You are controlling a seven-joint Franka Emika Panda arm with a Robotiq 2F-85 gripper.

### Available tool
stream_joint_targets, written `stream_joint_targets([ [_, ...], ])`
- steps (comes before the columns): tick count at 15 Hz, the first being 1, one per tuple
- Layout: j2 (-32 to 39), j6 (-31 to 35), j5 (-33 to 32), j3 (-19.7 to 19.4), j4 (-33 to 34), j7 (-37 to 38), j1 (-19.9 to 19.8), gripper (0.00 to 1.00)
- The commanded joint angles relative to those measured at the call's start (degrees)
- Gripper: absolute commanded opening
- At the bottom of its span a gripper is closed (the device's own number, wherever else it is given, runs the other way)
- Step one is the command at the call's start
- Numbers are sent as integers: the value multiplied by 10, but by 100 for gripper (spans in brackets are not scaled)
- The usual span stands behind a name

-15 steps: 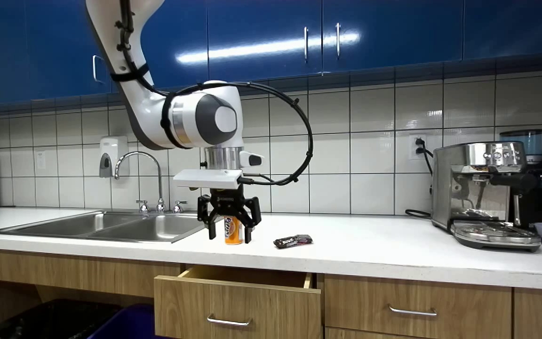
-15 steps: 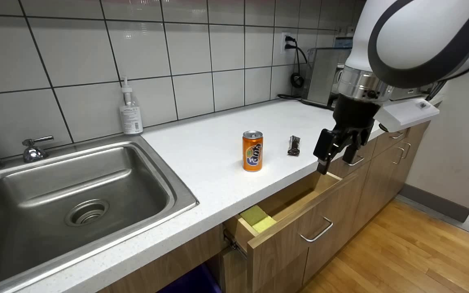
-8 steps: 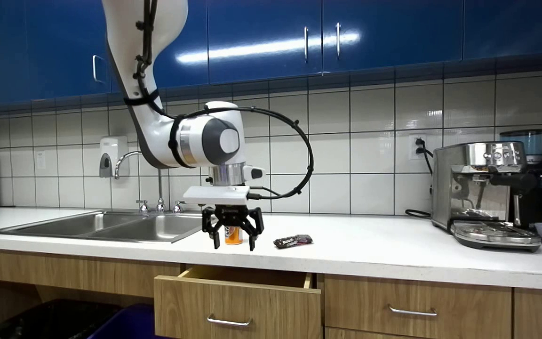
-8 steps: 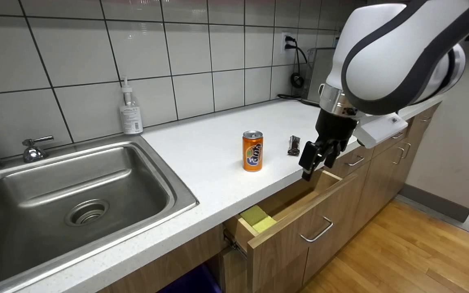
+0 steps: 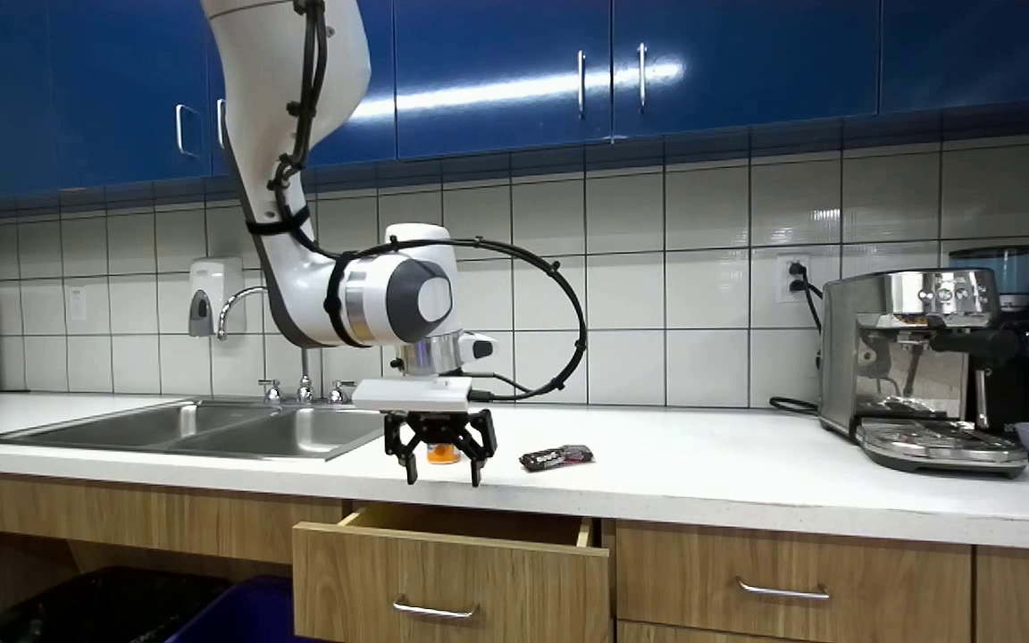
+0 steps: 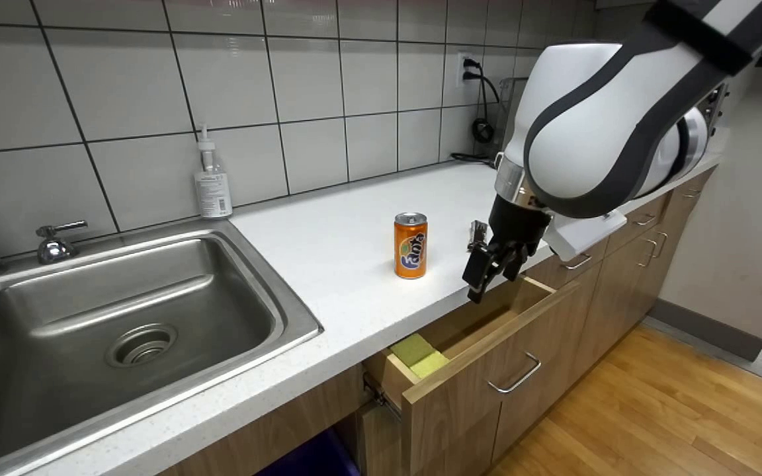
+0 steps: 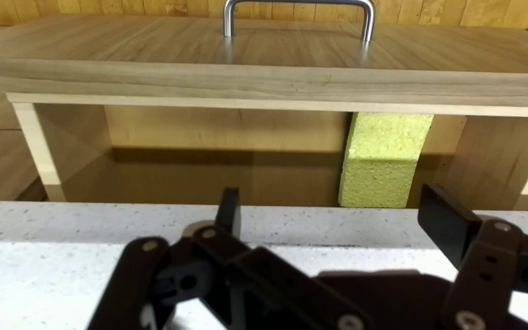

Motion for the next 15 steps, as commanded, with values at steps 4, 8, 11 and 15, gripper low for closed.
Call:
stream_joint_targets([
  [4, 30, 25, -8, 23, 12, 3, -5, 100],
  [8, 50, 37, -8, 26, 17, 9, -4, 100],
  [11, 64, 48, -6, 29, 21, 10, -5, 100],
  [15, 79, 60, -10, 26, 24, 17, -1, 100],
])
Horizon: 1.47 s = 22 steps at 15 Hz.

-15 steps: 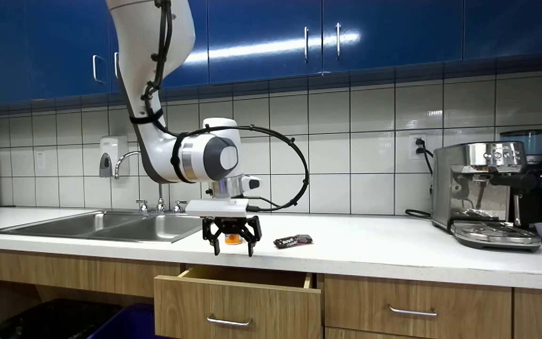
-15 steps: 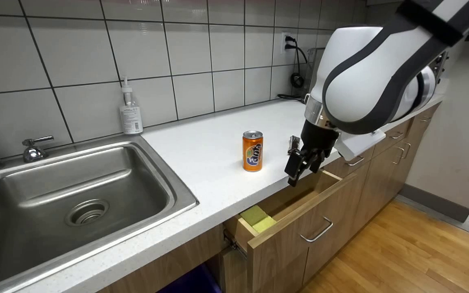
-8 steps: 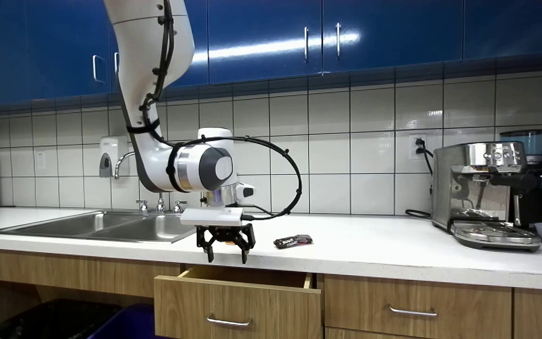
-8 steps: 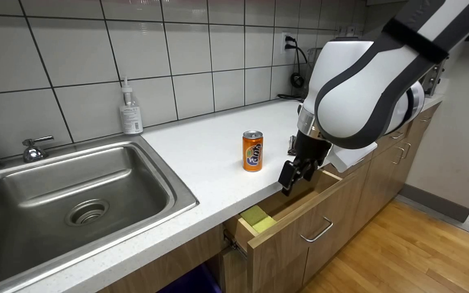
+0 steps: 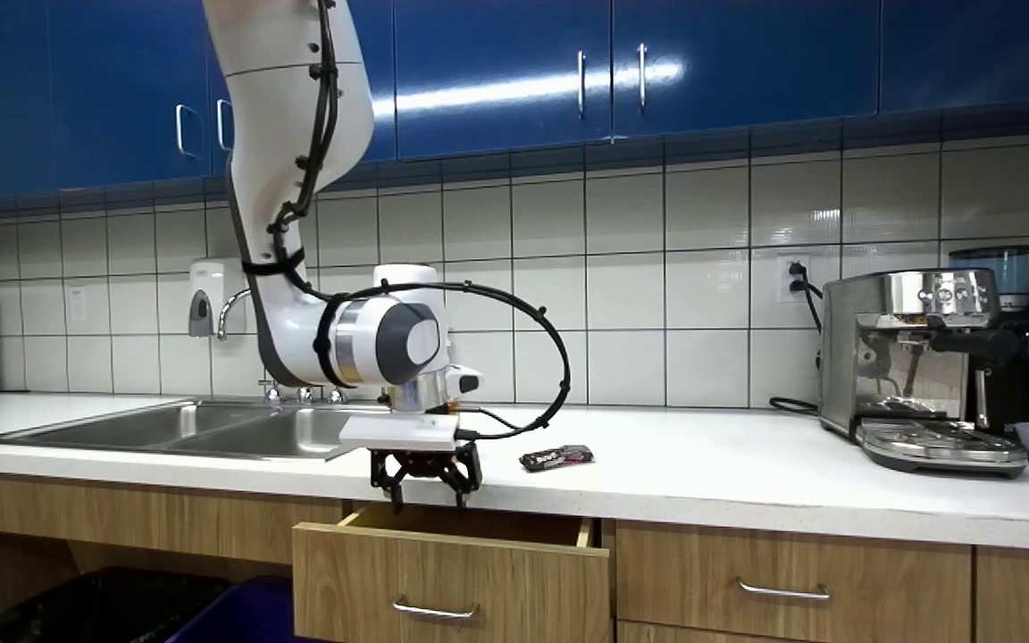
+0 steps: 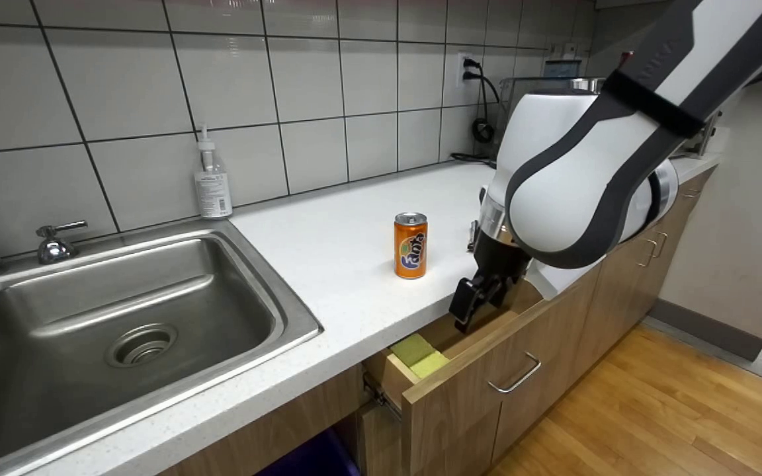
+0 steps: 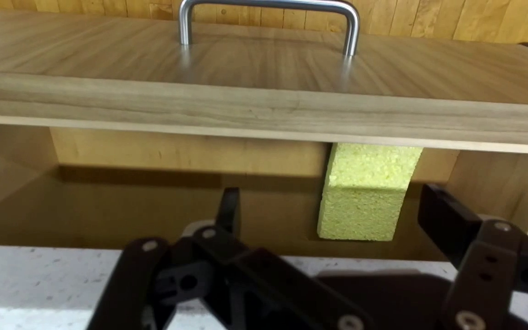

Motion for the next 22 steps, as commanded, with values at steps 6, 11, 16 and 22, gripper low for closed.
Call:
stream_joint_targets([
  [6, 25, -4, 2, 18, 19, 15, -10, 100],
  [11, 20, -26, 14, 33, 17, 13, -18, 100],
  [16, 13, -38, 12, 23, 7, 24, -13, 100],
  [22, 1, -49, 28, 32, -4, 27, -20, 100],
])
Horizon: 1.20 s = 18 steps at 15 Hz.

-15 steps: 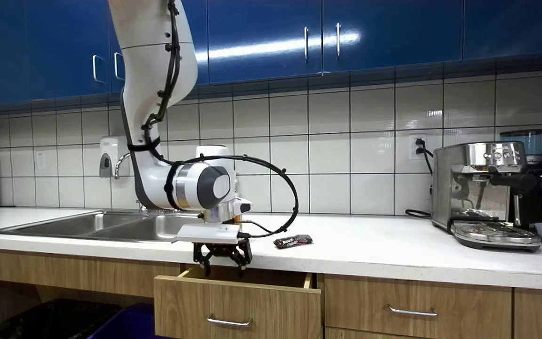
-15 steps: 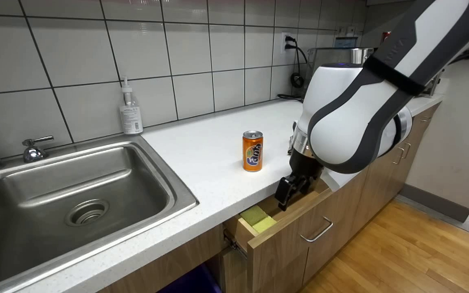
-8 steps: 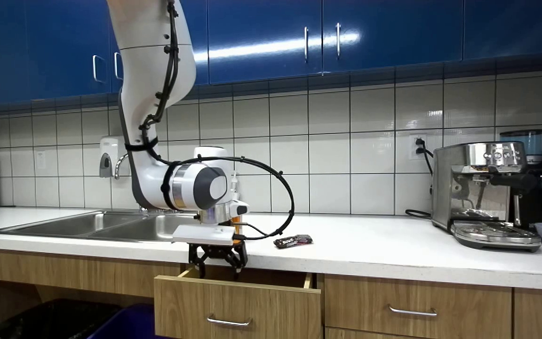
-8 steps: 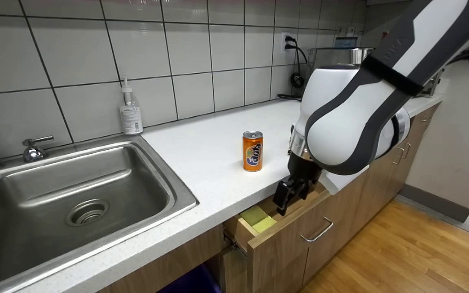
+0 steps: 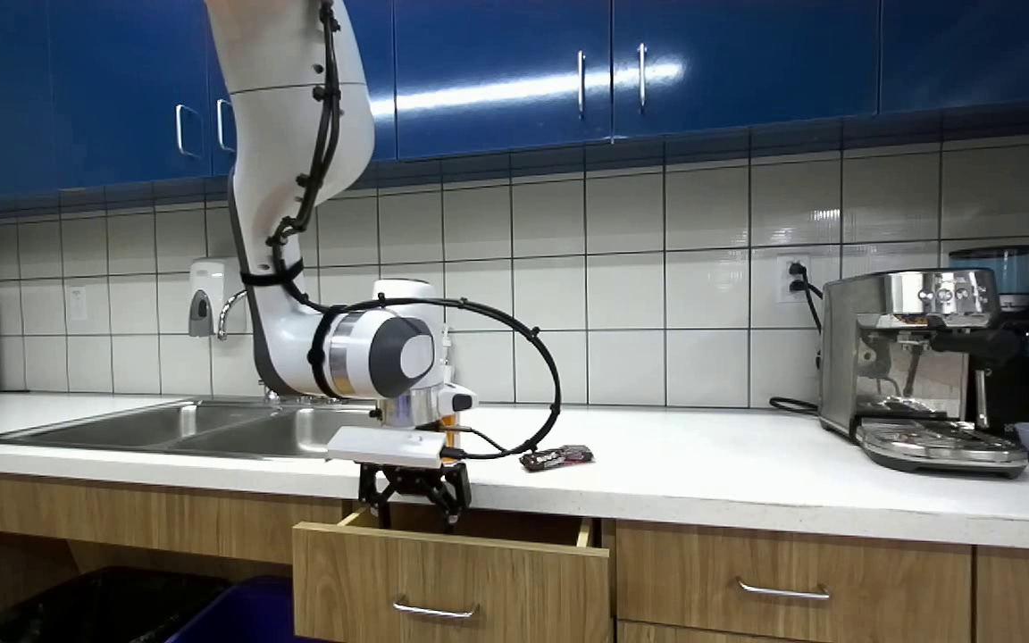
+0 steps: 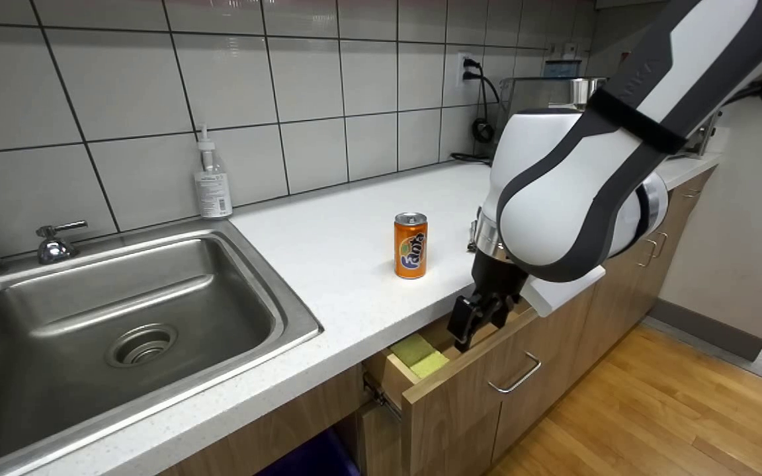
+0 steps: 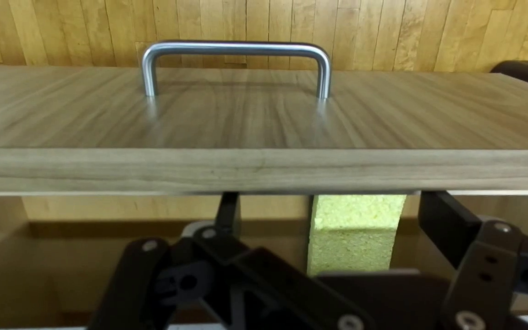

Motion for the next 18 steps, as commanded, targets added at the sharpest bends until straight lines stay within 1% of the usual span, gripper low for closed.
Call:
stream_joint_targets([
  [1, -23, -20, 11, 12, -14, 11, -11, 100],
  [8, -44, -12, 15, 14, -41, 27, -6, 100],
  [15, -77, -10, 13, 21, -83, 24, -1, 100],
  [18, -85, -10, 0, 12, -100, 27, 6, 100],
])
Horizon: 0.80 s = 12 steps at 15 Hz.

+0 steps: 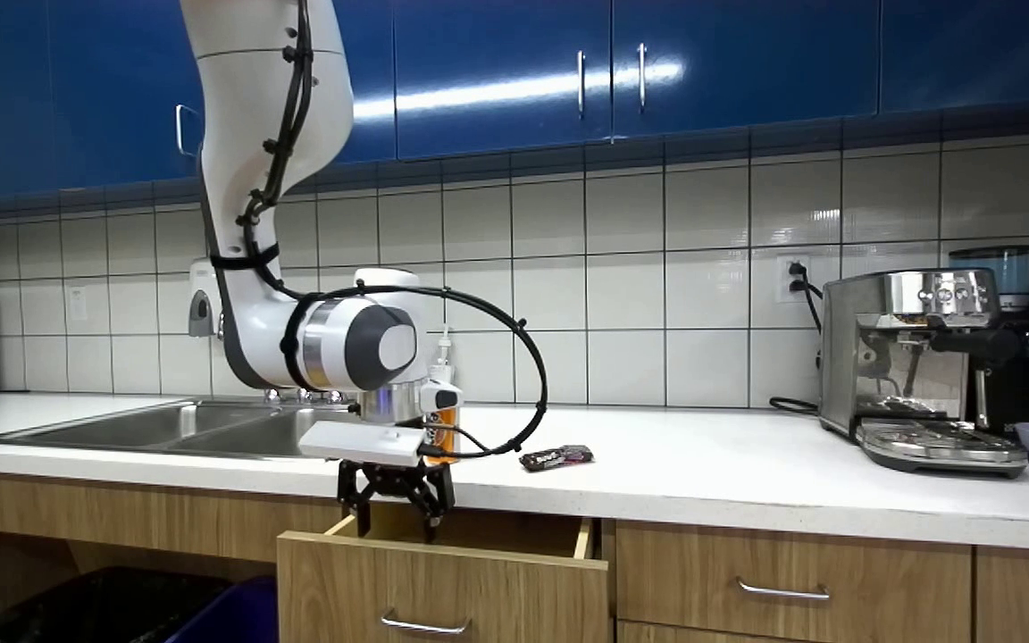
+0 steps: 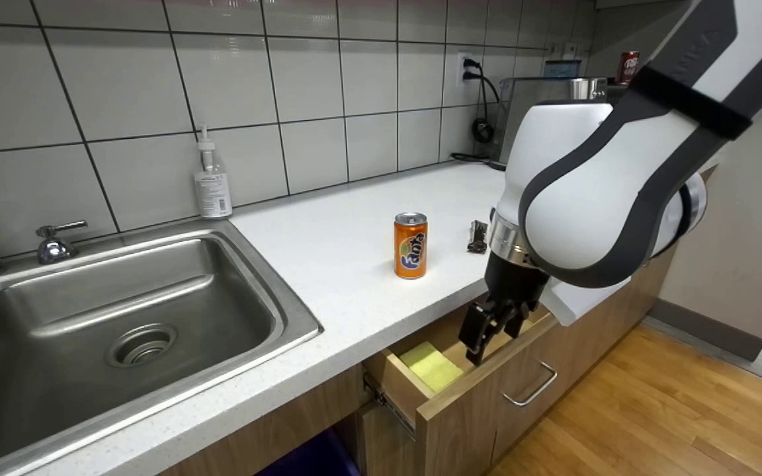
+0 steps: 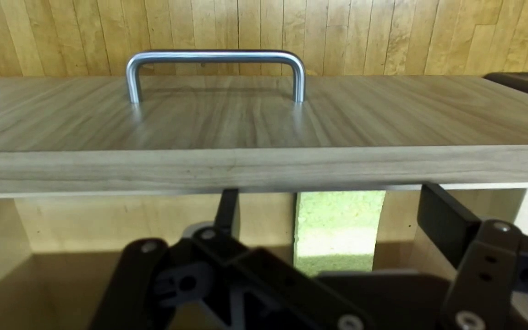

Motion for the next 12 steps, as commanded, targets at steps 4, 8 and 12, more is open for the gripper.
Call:
stream_joint_targets([
  [4, -46, -10, -14, -3, -59, 11, 7, 100],
  [8, -55, -10, -12, -1, -75, 9, 6, 100],
  [12, -66, -12, -10, 1, -90, 8, 7, 100],
])
